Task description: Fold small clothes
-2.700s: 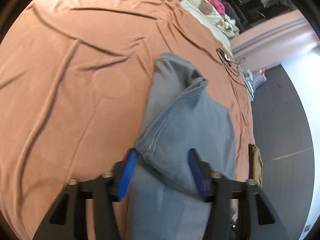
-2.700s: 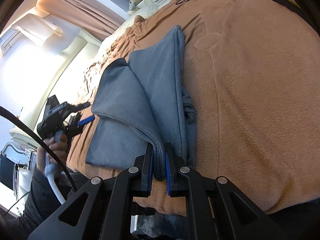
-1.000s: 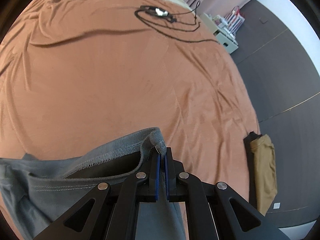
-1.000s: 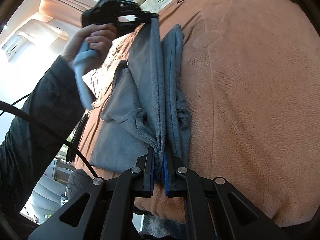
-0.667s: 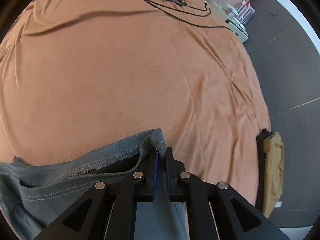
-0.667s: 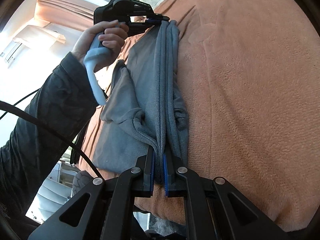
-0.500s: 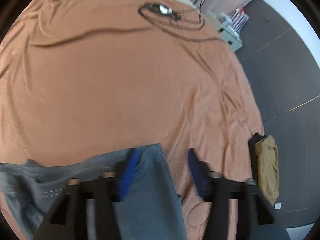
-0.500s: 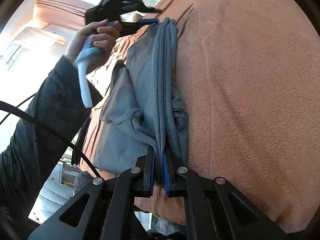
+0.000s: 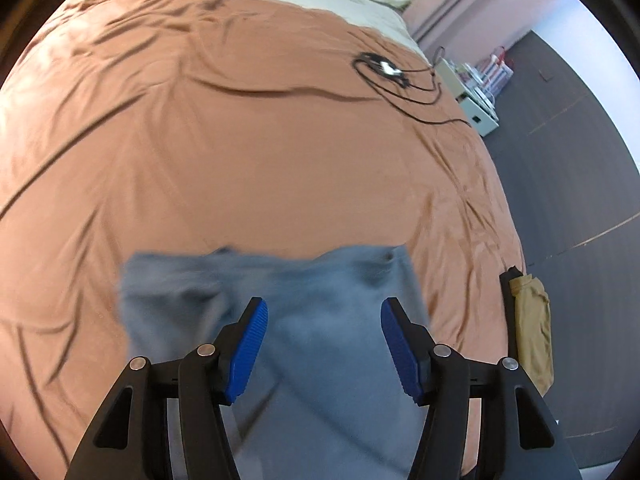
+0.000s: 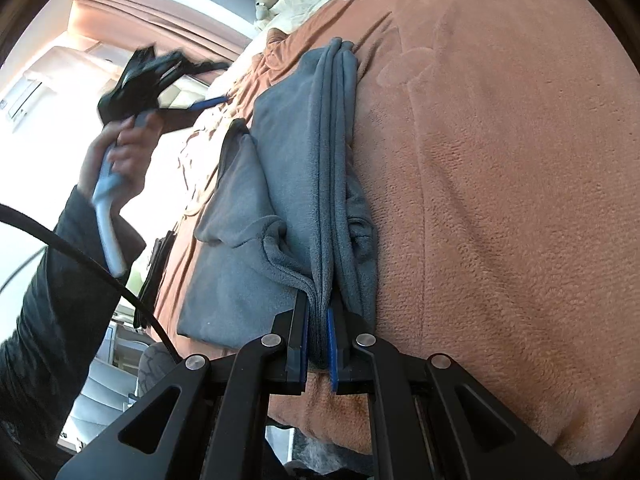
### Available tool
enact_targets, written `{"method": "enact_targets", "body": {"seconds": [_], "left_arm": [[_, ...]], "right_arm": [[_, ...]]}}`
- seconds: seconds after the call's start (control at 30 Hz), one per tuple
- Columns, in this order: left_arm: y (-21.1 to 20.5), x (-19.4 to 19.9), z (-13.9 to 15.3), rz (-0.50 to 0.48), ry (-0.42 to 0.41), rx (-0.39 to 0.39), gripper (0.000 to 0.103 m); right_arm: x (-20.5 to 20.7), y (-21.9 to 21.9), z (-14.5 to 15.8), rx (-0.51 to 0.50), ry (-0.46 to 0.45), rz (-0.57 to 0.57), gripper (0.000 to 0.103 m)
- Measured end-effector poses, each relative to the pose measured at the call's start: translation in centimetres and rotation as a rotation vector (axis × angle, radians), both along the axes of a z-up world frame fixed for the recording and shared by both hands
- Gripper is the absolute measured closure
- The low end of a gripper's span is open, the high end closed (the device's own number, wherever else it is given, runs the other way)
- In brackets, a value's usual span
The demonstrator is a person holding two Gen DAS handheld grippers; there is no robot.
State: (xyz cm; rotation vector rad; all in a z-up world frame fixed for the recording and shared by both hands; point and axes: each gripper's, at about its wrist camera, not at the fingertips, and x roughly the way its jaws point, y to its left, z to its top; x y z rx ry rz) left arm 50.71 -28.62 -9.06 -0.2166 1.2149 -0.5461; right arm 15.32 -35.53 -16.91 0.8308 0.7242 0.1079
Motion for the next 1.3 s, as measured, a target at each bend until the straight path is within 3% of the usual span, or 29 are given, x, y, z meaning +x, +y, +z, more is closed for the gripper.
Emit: {"method": "enact_targets", "body": {"seconds": [0.47,0.63,0.87,1.3], "left_arm": [[9.6,-5.9,-4.7,0.047,0.114,-0.047,0.042],[10.8,-8.0,-6.0,0.057,0.15,-0.092,0.042],[12.1,-10.8,-7.4,0.1,0.236,-0.236,0.042],[11.8,-12.5,-9.4,0.138,0.255,-0.291,0.043]], "right_arm": [[-0.1,0.8,0.4,-0.016,0.012,-0.024,0.098],[-0.1,1.0,0.3,-0.012,0.012,-0.035,0.098],[-0.2,0.9,0.2,0.001,0.014,-0.037,0.097],[-0.2,0.0,0.0,0.027,0.022,-0.046,0.097]]}}
